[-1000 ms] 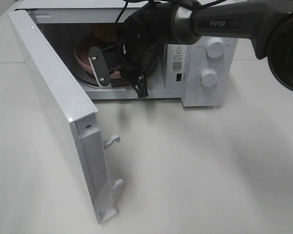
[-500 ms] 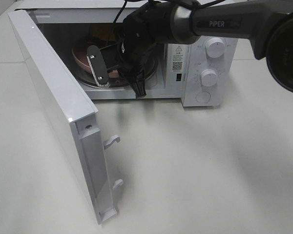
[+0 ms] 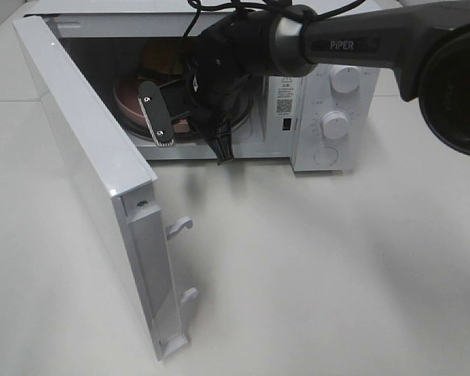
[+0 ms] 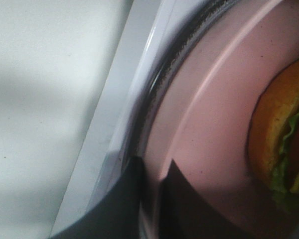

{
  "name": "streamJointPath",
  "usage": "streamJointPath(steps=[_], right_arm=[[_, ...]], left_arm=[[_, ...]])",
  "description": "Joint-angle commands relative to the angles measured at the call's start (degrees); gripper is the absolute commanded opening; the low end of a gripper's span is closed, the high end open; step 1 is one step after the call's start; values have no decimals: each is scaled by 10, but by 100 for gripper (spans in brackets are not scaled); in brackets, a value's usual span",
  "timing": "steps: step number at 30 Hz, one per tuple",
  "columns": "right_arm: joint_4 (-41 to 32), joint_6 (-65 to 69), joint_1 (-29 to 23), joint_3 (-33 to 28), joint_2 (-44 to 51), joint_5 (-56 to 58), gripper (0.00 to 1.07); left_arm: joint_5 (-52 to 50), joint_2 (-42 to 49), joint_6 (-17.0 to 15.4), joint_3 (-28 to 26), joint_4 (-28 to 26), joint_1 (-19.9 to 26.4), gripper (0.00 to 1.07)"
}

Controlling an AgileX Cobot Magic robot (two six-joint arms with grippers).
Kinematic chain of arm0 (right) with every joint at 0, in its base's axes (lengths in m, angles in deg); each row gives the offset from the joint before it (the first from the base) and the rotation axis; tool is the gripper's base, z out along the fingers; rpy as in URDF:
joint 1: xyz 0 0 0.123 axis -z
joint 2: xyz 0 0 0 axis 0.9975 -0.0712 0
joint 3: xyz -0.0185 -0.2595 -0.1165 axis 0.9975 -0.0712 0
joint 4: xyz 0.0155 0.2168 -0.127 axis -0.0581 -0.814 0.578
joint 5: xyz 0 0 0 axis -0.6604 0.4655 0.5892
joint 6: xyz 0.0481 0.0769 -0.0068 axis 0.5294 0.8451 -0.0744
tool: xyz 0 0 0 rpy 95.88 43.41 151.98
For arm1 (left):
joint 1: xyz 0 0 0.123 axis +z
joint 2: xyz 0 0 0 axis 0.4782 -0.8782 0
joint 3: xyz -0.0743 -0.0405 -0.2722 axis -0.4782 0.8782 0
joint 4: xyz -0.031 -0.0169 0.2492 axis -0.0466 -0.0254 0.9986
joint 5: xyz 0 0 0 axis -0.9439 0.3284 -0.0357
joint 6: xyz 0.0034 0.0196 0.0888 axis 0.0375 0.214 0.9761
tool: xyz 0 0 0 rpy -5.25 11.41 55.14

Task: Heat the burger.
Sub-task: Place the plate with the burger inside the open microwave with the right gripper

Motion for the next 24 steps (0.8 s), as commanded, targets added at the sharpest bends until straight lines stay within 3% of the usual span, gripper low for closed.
streamJointPath(steps=[1, 10, 17, 18, 19, 21, 24], right_arm=[[3, -3, -2, 11, 12, -35, 0], [-3, 7, -2, 11, 12, -37, 5], [-10, 26, -2, 11, 12, -40, 26], [-10, 42, -2, 11, 12, -41, 34], [-10, 42, -2, 11, 12, -41, 34], [-11, 55, -2, 11, 12, -36, 45], [-11, 55, -2, 11, 12, -30, 54]], left_arm=[[-2, 2, -4, 1, -1, 1, 105], [-2, 2, -4, 1, -1, 1, 105], [-2, 2, -4, 1, -1, 1, 105], [-2, 2, -4, 1, -1, 1, 105], [-2, 2, -4, 1, -1, 1, 105], [-2, 2, -4, 1, -1, 1, 105], [-2, 2, -4, 1, -1, 1, 105]])
